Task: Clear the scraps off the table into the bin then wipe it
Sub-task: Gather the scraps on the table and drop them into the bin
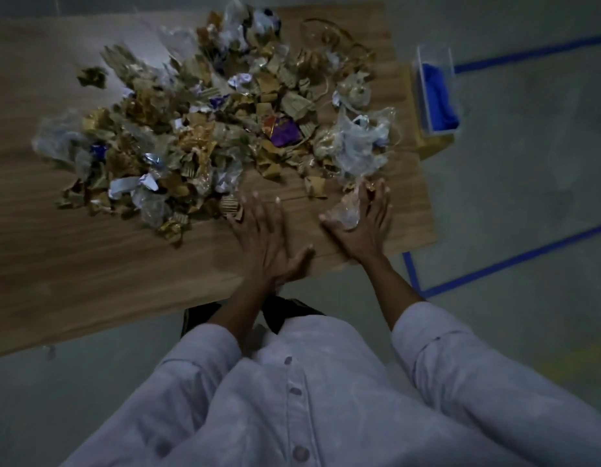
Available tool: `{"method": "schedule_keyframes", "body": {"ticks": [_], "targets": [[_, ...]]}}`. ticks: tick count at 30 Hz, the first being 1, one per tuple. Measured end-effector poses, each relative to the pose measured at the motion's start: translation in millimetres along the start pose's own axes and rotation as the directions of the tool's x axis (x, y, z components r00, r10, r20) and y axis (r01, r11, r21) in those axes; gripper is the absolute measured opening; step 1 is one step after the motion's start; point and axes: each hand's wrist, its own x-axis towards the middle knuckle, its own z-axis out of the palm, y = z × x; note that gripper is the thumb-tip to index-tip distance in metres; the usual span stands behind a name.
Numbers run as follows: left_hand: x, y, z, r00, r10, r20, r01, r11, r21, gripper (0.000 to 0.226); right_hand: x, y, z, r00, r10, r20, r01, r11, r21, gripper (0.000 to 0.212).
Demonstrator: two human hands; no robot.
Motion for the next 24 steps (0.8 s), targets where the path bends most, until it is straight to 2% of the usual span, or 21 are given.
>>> {"method": "schedule_keyframes", "body": {"ticks": [2,5,10,13,15,17,18,20,21,22,23,24], "targets": [[13,-10,1,1.0,-0.004,-0.003,0.004,1.0,0.003,0.117,4,-7,4,1.0,-0.016,0.005,0.016,0.998,-0.064,0.121],[30,-26,1,0.999,0.052,-0.009,-0.051,0.997,0.065,0.111,12,-23,10,0.998,-0.061,0.01,0.062,0.996,-0.063,0.114],[45,-44,-10,0.997,0.012,-0.072,-0.008,0.998,0.062,0.102,19,-66,14,0.991,-0.131,0.017,0.132,0.984,-0.117,0.112],[40,-48,-20,0.985,0.054,-0.163,-0.051,0.998,0.024,0.094,25,-102,23,0.988,-0.14,0.072,0.147,0.982,-0.118,0.109],[35,-38,-30,0.956,0.076,-0.284,-0.09,0.995,-0.037,0.086,23,-120,27,0.981,-0.172,0.09,0.181,0.978,-0.102,0.103],[34,-22,-45,0.915,0.097,-0.392,-0.136,0.988,-0.074,0.081,3,-121,16,0.962,-0.07,0.264,0.077,0.997,-0.017,0.08],[36,-12,-54,0.901,0.116,-0.419,-0.159,0.985,-0.071,0.08,-12,-115,13,0.9,0.032,0.434,-0.035,0.999,0.0,0.063],[47,8,-74,0.887,0.19,-0.421,-0.23,0.972,-0.045,0.079,-22,-104,10,0.786,-0.011,0.619,0.041,0.999,-0.036,0.048],[55,17,-83,0.884,0.239,-0.401,-0.273,0.961,-0.029,0.078,-22,-98,5,0.705,-0.064,0.706,0.073,0.997,0.018,0.05],[65,24,-90,0.882,0.293,-0.369,-0.32,0.947,-0.012,0.077,-24,-90,-7,0.654,-0.143,0.742,0.098,0.99,0.104,0.055],[78,29,-94,0.88,0.346,-0.326,-0.366,0.931,0.002,0.075,-16,-91,-15,0.659,-0.113,0.744,0.044,0.993,0.111,0.064],[91,32,-95,0.877,0.391,-0.279,-0.403,0.915,0.015,0.074,-11,-92,-28,0.763,-0.18,0.62,0.057,0.975,0.212,0.077]]}}
